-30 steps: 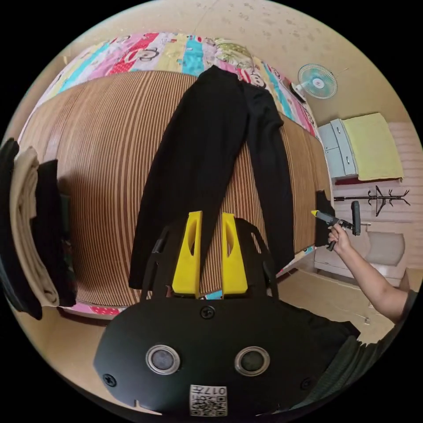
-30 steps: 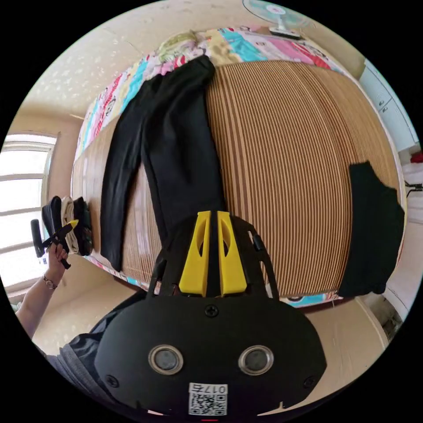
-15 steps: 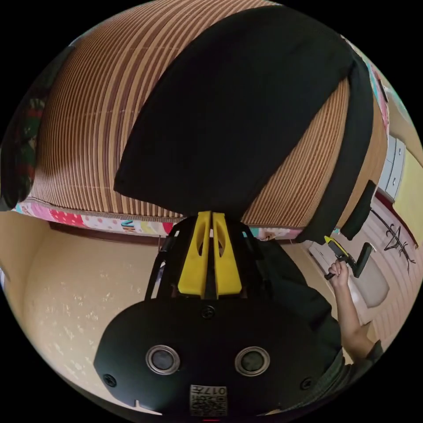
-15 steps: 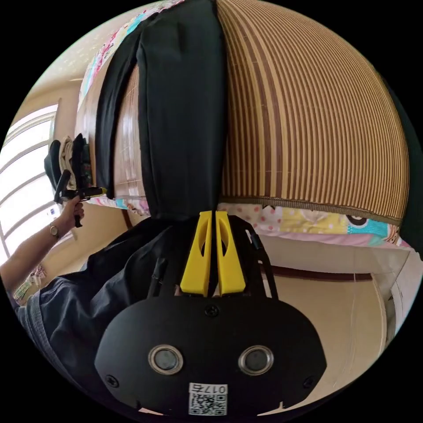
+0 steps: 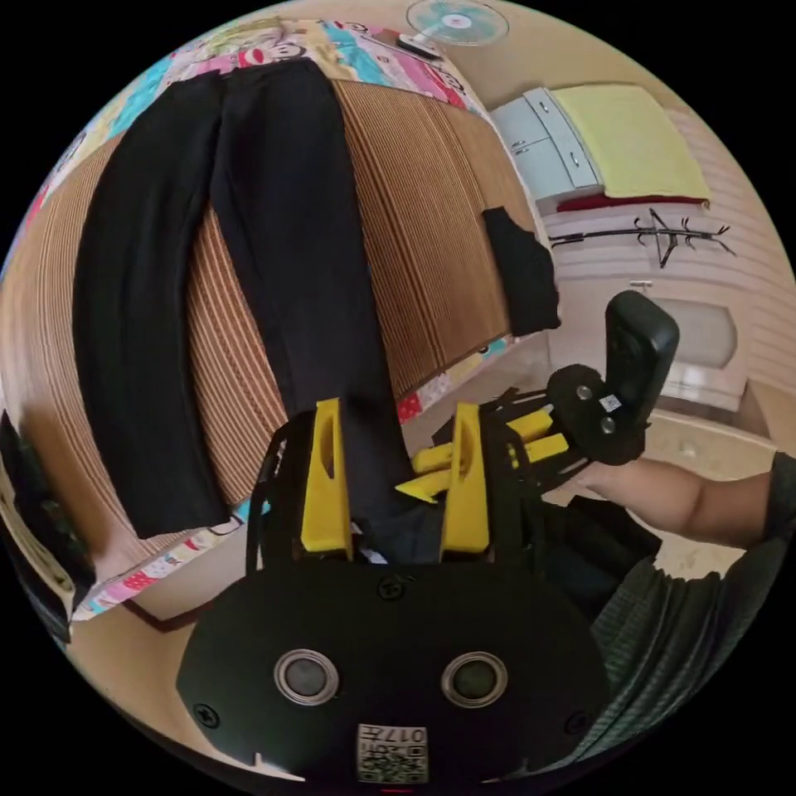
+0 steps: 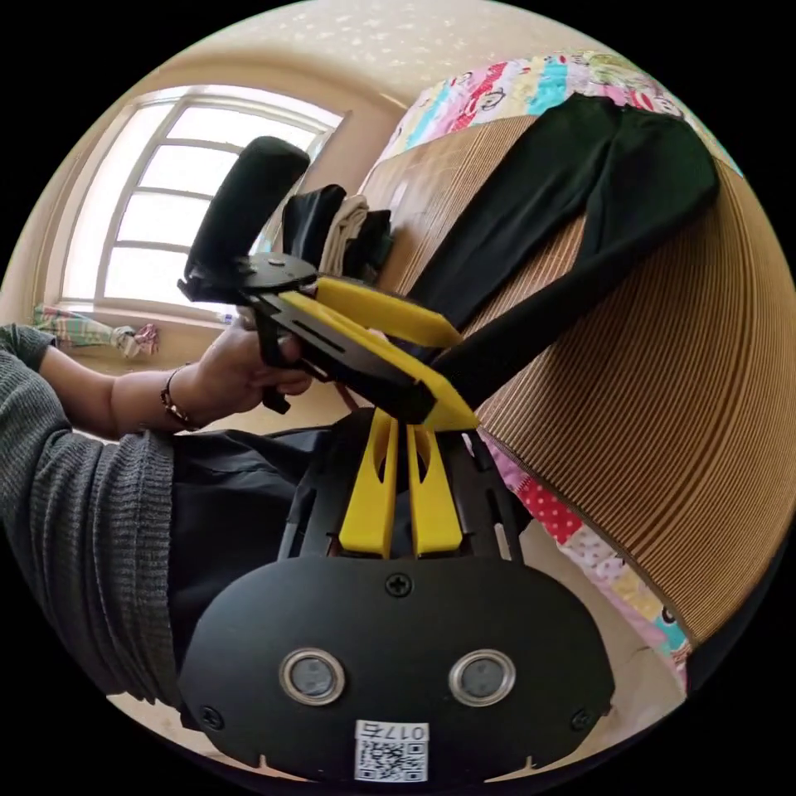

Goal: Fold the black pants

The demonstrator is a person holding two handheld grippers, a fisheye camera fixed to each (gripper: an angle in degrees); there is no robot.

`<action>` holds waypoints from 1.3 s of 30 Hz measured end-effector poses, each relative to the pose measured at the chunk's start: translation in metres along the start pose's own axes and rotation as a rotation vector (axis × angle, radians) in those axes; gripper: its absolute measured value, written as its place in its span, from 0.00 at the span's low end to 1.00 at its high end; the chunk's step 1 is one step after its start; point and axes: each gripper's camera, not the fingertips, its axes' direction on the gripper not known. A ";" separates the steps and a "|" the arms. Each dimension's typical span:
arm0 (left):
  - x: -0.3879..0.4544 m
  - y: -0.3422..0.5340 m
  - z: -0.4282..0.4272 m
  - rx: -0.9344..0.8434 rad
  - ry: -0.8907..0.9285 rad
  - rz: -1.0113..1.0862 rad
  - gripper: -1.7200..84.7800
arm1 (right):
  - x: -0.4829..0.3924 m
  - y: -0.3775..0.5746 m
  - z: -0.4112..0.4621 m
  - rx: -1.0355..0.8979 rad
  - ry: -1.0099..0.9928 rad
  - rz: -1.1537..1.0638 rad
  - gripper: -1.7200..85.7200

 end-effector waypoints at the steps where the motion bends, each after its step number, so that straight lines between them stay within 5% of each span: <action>1: 0.000 -0.005 -0.003 -0.028 -0.083 0.023 0.14 | 0.000 -0.001 -0.007 -0.007 -0.010 -0.052 0.04; 6: -0.023 0.000 -0.013 -0.037 -0.031 0.010 0.07 | 0.045 0.001 -0.042 -0.147 -0.063 -0.147 0.06; 9: -0.041 0.006 -0.021 -0.011 0.031 -0.024 0.06 | 0.145 -0.010 -0.088 -0.160 -0.213 0.094 0.09; 11: -0.051 0.008 -0.027 0.014 0.075 -0.029 0.06 | 0.259 -0.022 -0.147 0.040 -0.384 0.435 0.14; 14: -0.065 0.008 -0.036 0.042 0.137 -0.008 0.06 | 0.368 -0.047 -0.222 0.405 -0.481 0.633 0.18; 19: -0.105 0.020 -0.047 0.071 0.187 -0.090 0.05 | 0.457 -0.143 -0.293 0.544 -0.121 0.745 0.20; 31: -0.212 0.084 -0.066 0.289 0.438 -0.312 0.03 | 0.494 -0.241 -0.289 0.897 -0.079 0.829 0.09; 34: -0.240 0.097 -0.075 0.345 0.551 -0.308 0.02 | 0.457 -0.253 -0.289 1.003 -0.070 0.615 0.06; 39: -0.301 0.148 -0.094 0.486 0.771 -0.317 0.02 | 0.400 -0.313 -0.257 0.977 -0.378 0.287 0.05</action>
